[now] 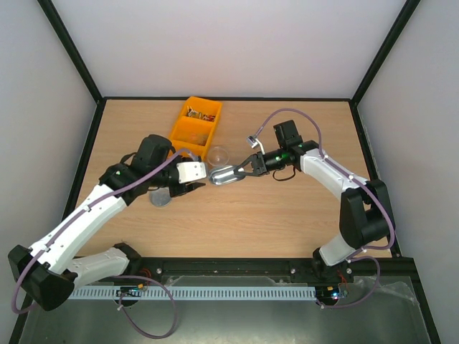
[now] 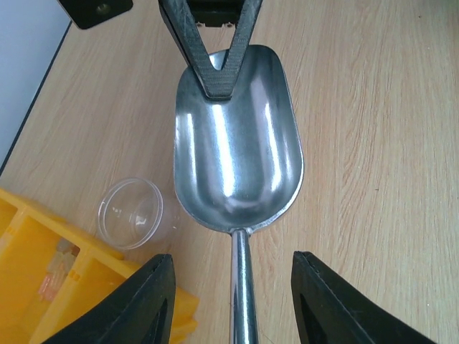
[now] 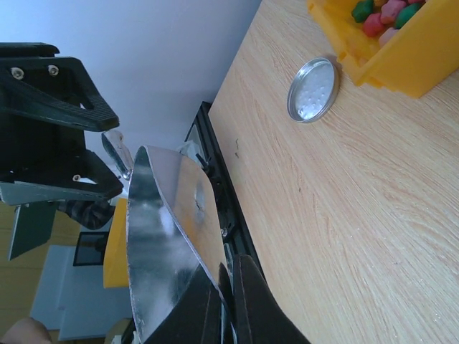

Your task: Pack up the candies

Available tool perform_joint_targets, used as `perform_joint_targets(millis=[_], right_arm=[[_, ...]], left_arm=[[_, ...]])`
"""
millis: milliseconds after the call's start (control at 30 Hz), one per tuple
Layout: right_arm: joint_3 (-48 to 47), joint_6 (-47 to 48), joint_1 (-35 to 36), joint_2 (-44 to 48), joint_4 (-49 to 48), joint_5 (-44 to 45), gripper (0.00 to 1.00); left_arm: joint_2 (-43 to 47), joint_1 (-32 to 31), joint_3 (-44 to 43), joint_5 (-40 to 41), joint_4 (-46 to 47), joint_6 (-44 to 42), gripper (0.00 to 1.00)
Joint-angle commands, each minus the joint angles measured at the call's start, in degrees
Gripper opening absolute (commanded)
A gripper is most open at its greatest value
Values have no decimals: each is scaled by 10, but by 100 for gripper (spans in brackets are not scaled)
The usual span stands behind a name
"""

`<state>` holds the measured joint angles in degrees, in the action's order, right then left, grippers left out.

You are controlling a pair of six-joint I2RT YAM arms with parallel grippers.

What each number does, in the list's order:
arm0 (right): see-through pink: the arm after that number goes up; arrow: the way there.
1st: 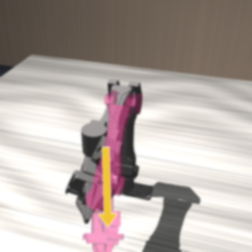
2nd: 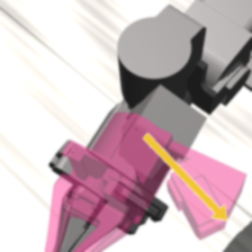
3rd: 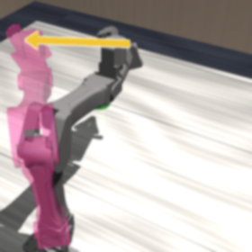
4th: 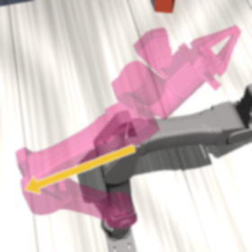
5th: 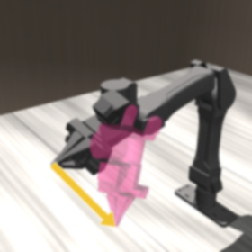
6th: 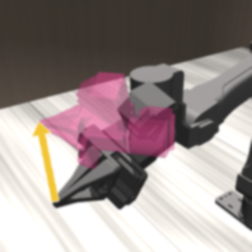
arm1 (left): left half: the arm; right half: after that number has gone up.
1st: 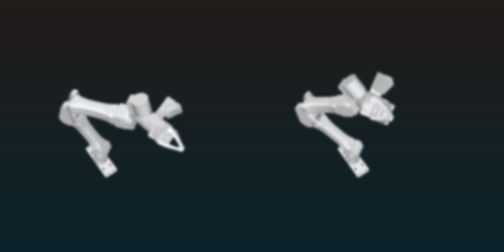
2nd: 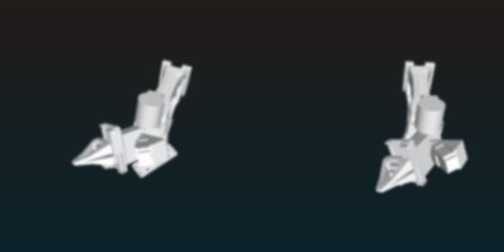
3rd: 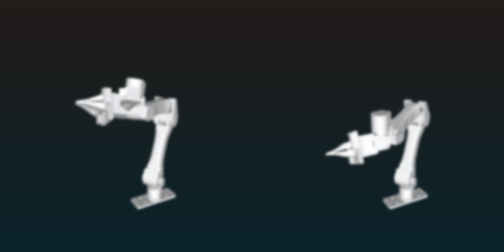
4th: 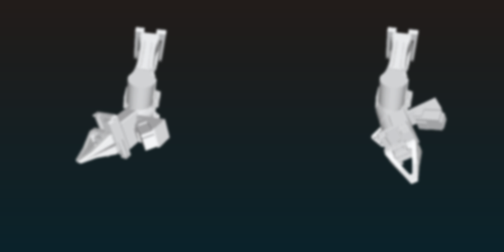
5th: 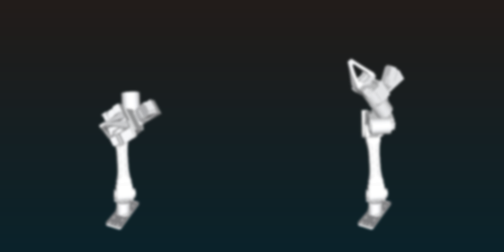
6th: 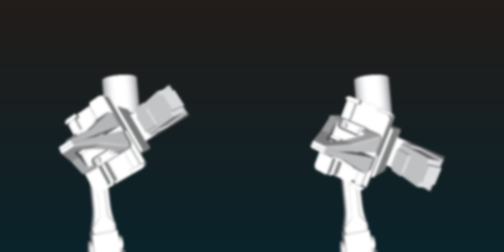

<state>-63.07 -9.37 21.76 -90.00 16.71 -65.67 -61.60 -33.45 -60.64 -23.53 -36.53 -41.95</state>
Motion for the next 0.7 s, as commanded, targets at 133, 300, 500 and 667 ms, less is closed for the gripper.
perform_joint_targets(millis=[133,300,500,667], right_arm=[[5,6,0,12,-1,-35,1],[5,4,0,11,-5,-37,1],[4,0,0,8,-9,-46,1],[-1,-5,0,4,-9,-30,42]], left_arm=[[2,3,16,-5,-1,-17,39],[1,2,19,-17,0,-8,25],[4,2,22,-18,-2,-5,8],[12,12,26,-21,0,16,2]])
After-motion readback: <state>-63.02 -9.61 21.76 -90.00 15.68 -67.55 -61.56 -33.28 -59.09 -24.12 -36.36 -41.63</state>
